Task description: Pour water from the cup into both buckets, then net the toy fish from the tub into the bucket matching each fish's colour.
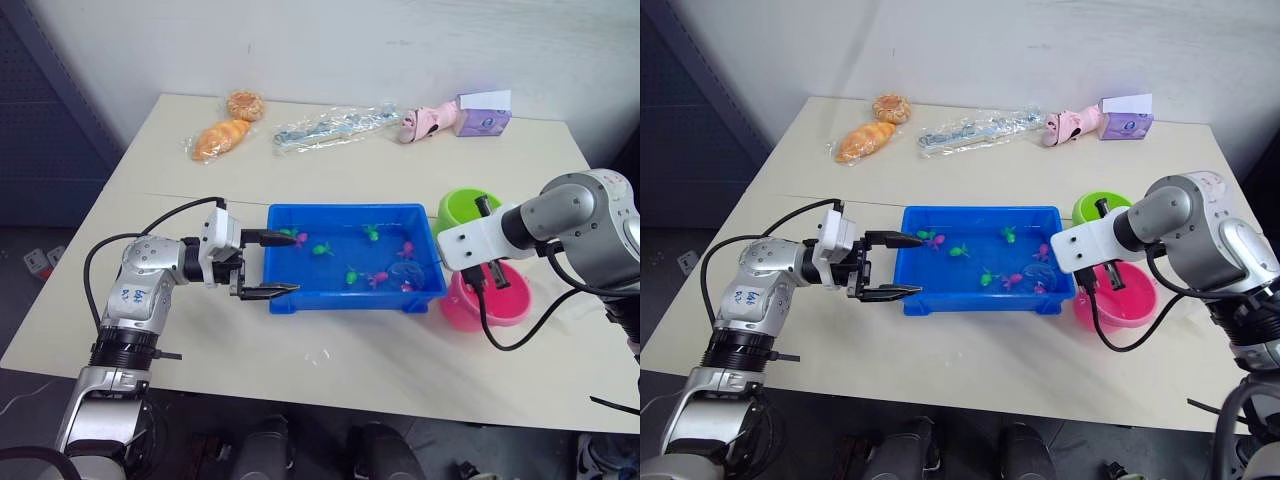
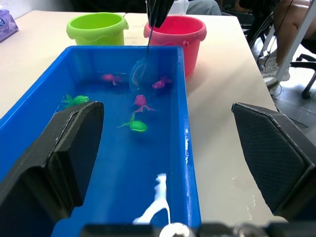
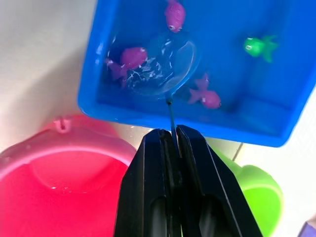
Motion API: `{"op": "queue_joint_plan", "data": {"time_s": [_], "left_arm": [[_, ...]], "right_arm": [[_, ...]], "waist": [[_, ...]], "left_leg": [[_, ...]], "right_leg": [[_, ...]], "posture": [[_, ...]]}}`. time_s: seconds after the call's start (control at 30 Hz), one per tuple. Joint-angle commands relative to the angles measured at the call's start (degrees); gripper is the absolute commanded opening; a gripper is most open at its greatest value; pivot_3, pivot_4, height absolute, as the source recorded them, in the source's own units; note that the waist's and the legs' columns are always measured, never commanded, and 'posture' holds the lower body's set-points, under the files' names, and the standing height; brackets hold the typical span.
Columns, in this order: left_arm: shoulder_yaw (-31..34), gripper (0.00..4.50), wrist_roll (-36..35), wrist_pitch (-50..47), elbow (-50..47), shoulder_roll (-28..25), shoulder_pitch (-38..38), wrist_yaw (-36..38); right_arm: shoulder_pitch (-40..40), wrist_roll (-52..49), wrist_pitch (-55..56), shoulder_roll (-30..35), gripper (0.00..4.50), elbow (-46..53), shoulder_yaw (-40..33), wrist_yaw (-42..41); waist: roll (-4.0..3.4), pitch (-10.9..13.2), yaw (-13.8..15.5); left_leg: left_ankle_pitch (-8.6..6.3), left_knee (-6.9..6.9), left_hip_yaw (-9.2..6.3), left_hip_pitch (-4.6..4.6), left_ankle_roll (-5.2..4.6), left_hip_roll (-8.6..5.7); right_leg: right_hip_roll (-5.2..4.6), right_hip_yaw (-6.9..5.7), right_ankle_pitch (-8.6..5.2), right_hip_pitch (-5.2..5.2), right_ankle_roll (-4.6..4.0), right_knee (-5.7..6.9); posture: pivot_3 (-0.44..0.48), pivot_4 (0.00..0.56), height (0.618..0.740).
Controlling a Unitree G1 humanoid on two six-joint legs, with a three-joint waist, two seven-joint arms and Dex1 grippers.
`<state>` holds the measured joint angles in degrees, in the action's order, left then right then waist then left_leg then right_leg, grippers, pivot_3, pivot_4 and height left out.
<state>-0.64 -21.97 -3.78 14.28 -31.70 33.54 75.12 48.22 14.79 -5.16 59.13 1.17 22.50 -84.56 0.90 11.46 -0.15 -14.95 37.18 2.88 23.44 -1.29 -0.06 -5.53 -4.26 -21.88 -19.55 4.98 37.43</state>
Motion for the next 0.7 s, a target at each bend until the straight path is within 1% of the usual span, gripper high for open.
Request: {"op": "queue_joint_plan", "data": {"time_s": [0.03, 0.17, 0.6, 0.7], "left_arm": [[0.33, 4.46, 0.4, 1.45, 0.07, -0.64, 1.36, 0.36], [0.43, 4.46, 0.47, 1.53, 0.58, -0.86, 1.98, 0.67], [0.43, 4.46, 0.76, 2.06, 1.08, -0.73, 2.64, 0.26], [0.41, 4.46, 0.83, 2.14, 1.17, -0.69, 2.73, 0.13]], "right_arm": [[0.27, 0.32, -1.35, 0.42, 0.0, 2.31, 0.03, -2.91], [-0.8, -2.09, -7.91, 0.33, 0.0, 3.3, -1.17, -5.35], [0.59, -9.72, -22.87, 0.69, 0.0, -0.97, -6.2, -4.56], [1.17, -10.84, -24.69, 0.92, 0.0, -2.48, -6.47, -4.43]], "waist": [[0.0, 0.0, -0.02], [0.0, 0.0, -0.02], [0.0, 0.0, -0.03], [0.0, 0.0, -0.06]], "left_leg": [[0.0, 0.0, 0.0, 0.0, 0.0, 0.0], [0.0, 0.03, 0.0, -0.01, 0.0, 0.01], [0.0, 0.01, -0.01, 0.0, 0.0, 0.01], [0.0, 0.02, 0.0, 0.0, 0.0, 0.01]], "right_leg": [[0.0, 0.0, 0.0, 0.0, 0.0, 0.0], [0.0, 0.0, 0.0, 0.0, 0.0, 0.0], [0.0, 0.0, 0.0, -0.01, 0.0, 0.01], [0.0, 0.0, 0.0, -0.01, 0.0, 0.01]], "posture": [[0.0, 0.15, 0.74], [0.0, 0.15, 0.74], [0.0, 0.15, 0.74], [0.0, 0.15, 0.74]]}}
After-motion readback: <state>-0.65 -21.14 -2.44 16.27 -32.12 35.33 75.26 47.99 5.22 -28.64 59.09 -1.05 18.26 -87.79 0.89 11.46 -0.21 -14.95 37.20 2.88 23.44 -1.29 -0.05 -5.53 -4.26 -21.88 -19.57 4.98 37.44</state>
